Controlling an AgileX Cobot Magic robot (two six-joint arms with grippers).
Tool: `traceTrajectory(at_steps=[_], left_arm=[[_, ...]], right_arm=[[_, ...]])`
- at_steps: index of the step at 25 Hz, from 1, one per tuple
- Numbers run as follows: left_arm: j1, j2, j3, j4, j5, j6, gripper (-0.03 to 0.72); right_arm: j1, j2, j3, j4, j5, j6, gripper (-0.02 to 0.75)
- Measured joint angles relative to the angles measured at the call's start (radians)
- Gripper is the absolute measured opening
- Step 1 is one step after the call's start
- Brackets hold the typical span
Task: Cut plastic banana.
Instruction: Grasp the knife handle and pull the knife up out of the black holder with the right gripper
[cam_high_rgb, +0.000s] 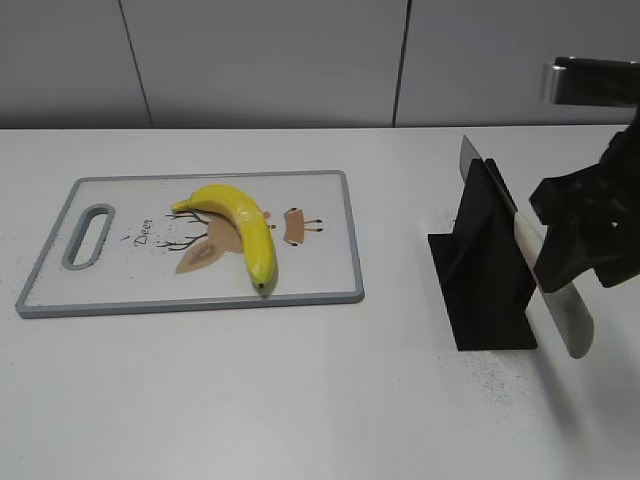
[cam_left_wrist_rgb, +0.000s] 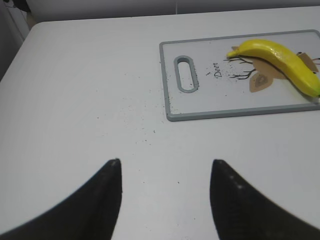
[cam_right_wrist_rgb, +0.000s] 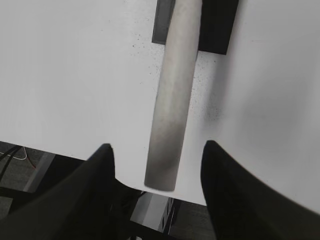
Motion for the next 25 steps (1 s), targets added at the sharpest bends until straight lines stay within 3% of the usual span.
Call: traceTrajectory(at_steps=[7, 13, 16, 17, 19, 25], left_arm=[[0.0, 0.0, 0.0, 0.0, 0.0, 0.0, 0.544], [0.0, 0.0, 0.0, 0.0, 0.0, 0.0, 0.544], [0.0, 0.0, 0.0, 0.0, 0.0, 0.0, 0.544], [0.0, 0.0, 0.0, 0.0, 0.0, 0.0, 0.544], [0.0, 0.0, 0.0, 0.0, 0.0, 0.0, 0.544], [0.0, 0.0, 0.0, 0.0, 0.0, 0.0, 0.544]], right_arm=[[0.0, 0.128, -0.005, -0.002, -0.034, 0.0, 0.579], [0.0, 0.207, -0.005, -0.002, -0.058, 0.011, 0.571], [0.0, 0.229, -0.005, -0.002, -0.058, 0.041, 0.486], [0.0, 0.231, -0.005, -0.002, -0.059, 0.053, 0.418], [0.0, 0.232, -0.005, -0.002, -0.056, 0.078, 0.188], [0.0, 0.228, -0.005, -0.003, -0.055, 0.117, 0.19]])
